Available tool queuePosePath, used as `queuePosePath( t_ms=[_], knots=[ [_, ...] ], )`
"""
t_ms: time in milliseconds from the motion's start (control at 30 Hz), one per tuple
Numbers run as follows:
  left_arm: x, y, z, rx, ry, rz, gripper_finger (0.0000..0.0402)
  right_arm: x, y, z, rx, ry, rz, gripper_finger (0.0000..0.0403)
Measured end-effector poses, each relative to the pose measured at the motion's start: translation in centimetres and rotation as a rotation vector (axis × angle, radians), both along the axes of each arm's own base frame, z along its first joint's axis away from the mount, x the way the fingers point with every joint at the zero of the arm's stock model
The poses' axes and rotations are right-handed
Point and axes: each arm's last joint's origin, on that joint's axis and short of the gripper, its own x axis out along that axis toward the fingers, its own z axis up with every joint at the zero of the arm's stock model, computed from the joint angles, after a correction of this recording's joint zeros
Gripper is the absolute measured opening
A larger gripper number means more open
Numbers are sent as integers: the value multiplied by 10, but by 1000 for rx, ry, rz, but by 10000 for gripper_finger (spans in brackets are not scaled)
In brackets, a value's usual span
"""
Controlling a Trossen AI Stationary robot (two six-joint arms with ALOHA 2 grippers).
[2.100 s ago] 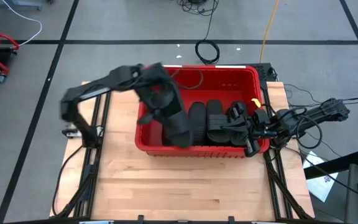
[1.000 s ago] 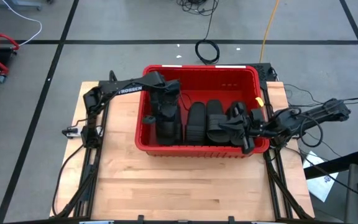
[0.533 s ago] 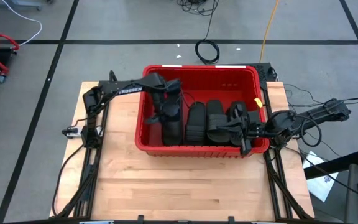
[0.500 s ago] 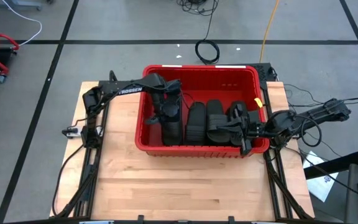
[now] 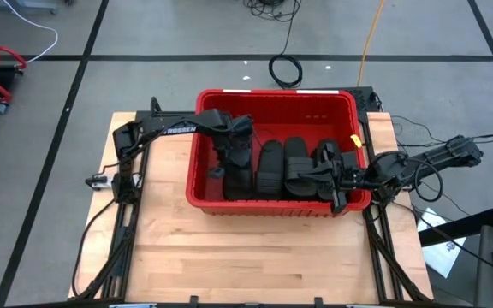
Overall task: Pick and place slides into bin
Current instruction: Put the black slide into the red bin
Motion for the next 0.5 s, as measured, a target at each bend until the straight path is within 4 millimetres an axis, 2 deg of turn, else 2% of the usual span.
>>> queuePosePath(
  t_ms=[267,500],
  knots=[
    [1,-1,0,65,47,58,119,0,0,0,15,0,3,0],
    [-11,-2,28,180,9,85,221,0,0,-2,16,18,10,0]
  ],
)
